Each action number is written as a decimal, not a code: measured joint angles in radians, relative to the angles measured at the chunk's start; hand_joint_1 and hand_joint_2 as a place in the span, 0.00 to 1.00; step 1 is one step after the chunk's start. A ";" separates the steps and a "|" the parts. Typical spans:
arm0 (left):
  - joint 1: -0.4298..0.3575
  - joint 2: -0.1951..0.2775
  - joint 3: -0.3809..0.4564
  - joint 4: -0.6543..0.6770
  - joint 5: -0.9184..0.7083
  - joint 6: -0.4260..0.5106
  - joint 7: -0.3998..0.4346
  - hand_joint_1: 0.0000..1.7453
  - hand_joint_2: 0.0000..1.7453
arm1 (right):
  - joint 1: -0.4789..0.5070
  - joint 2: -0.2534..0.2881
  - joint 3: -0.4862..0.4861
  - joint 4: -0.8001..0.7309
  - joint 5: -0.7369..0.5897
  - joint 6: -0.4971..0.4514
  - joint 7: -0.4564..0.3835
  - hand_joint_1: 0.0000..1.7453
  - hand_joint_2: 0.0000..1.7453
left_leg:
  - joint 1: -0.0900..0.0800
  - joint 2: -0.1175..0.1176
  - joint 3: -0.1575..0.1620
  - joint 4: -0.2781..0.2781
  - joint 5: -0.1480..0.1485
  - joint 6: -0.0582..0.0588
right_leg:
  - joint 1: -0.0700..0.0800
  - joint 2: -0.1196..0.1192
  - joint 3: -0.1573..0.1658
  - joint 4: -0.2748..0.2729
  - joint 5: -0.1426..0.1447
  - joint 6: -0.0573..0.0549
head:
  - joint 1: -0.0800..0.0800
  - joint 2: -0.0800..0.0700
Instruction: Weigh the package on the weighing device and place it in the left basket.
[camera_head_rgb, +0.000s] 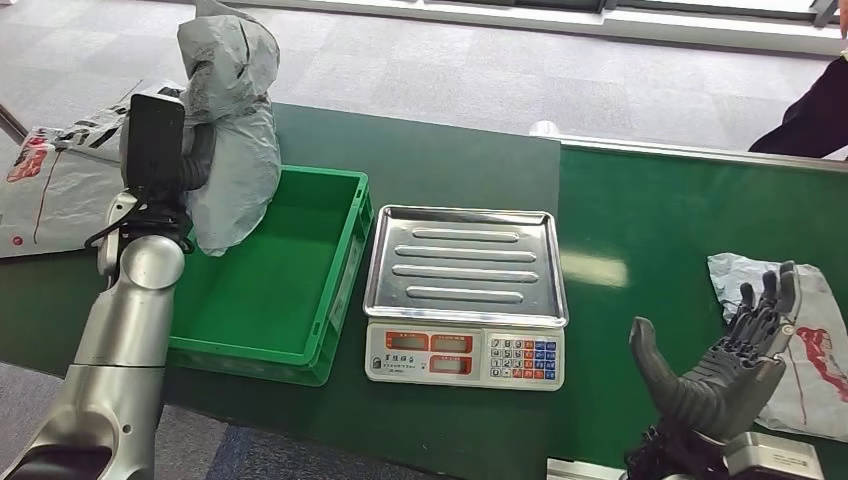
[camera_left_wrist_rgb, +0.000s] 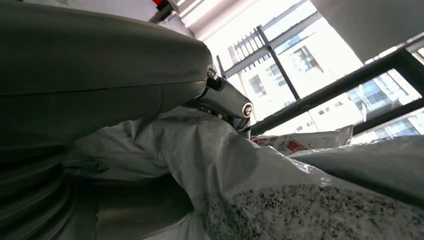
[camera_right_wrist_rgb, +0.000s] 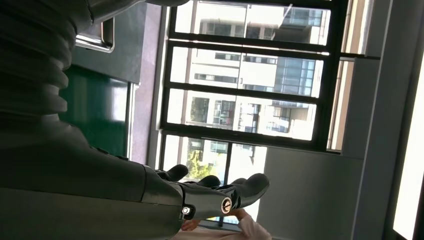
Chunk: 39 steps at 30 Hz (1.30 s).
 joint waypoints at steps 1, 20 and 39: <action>0.007 0.008 0.015 -0.009 -0.010 -0.011 0.005 0.99 1.00 | 0.001 0.000 -0.004 0.000 0.001 0.004 -0.001 0.00 1.00 | 0.000 -0.001 0.000 0.000 0.000 0.000 | 0.000 -0.001 0.000 0.000 0.000 0.000 | 0.000 0.000; 0.003 0.051 0.065 0.173 -0.284 -0.119 0.196 0.00 1.00 | -0.013 0.000 -0.022 0.005 0.014 0.029 0.026 0.00 1.00 | 0.001 -0.004 0.000 0.000 0.000 0.000 | 0.000 -0.004 0.001 0.000 0.000 0.000 | 0.000 0.000; 0.030 0.028 0.123 0.150 0.216 -0.234 -0.099 0.00 1.00 | -0.028 -0.005 -0.031 0.023 -0.017 0.033 0.036 0.00 1.00 | 0.001 -0.004 -0.001 0.000 0.001 0.000 | 0.000 -0.005 0.001 0.000 0.000 0.000 | 0.000 0.000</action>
